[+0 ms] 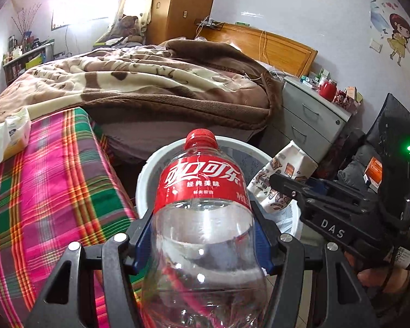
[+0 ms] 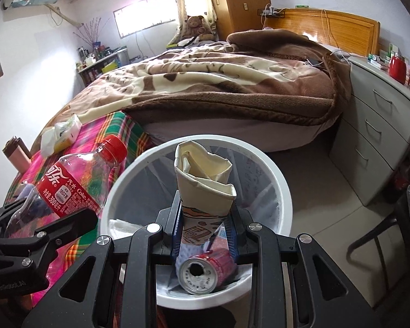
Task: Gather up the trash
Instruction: 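Open both tools dropping bottle and paper cup into wastebasket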
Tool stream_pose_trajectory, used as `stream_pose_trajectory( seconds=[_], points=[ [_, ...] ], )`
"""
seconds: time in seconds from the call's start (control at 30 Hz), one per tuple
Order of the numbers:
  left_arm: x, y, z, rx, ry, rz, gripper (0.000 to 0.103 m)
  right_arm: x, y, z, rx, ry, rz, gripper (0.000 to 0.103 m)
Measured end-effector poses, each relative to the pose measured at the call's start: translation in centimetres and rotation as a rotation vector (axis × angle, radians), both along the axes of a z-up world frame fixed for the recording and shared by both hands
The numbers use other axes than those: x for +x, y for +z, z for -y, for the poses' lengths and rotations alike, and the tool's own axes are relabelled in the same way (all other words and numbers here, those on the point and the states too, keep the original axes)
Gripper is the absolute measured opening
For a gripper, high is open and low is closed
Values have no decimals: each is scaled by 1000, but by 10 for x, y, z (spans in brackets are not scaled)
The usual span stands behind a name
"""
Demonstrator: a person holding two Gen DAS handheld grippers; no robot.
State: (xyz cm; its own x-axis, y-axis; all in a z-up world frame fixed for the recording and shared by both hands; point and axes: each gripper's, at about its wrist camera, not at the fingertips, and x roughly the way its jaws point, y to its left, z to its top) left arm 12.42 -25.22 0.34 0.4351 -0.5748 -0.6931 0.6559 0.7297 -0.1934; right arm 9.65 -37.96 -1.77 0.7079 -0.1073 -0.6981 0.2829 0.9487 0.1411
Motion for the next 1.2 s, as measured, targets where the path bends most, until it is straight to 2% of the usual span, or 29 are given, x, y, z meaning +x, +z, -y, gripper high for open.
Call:
stream_pose_trajectory(
  seconds=[0.27,0.33,0.37,0.4,0.47,0.83,1.2],
  points=[
    [3,-7,6,-3,-14,-35,64,3,-8,7,-5,-15,-44,29],
    [3,-8,4,-4,-7,-35,66,2,-9,8,-12,-24,-52,39],
    [4,-8,4,-4,-2,-34,68,2,-8,9,-12,-29,-52,51],
    [4,-8,3,-7,0,-35,70,1,-8,10,-8,-32,-50,57],
    [4,-6,0,-24,-9,-39,73,-2,-7,11,-8,-41,-42,57],
    [-8,10,-17,-46,-2,6,76,-12,6,5,-20,-72,7,57],
    [-12,22,-58,-73,66,39,76,-17,20,-16,-17,-60,68,57]
  ],
)
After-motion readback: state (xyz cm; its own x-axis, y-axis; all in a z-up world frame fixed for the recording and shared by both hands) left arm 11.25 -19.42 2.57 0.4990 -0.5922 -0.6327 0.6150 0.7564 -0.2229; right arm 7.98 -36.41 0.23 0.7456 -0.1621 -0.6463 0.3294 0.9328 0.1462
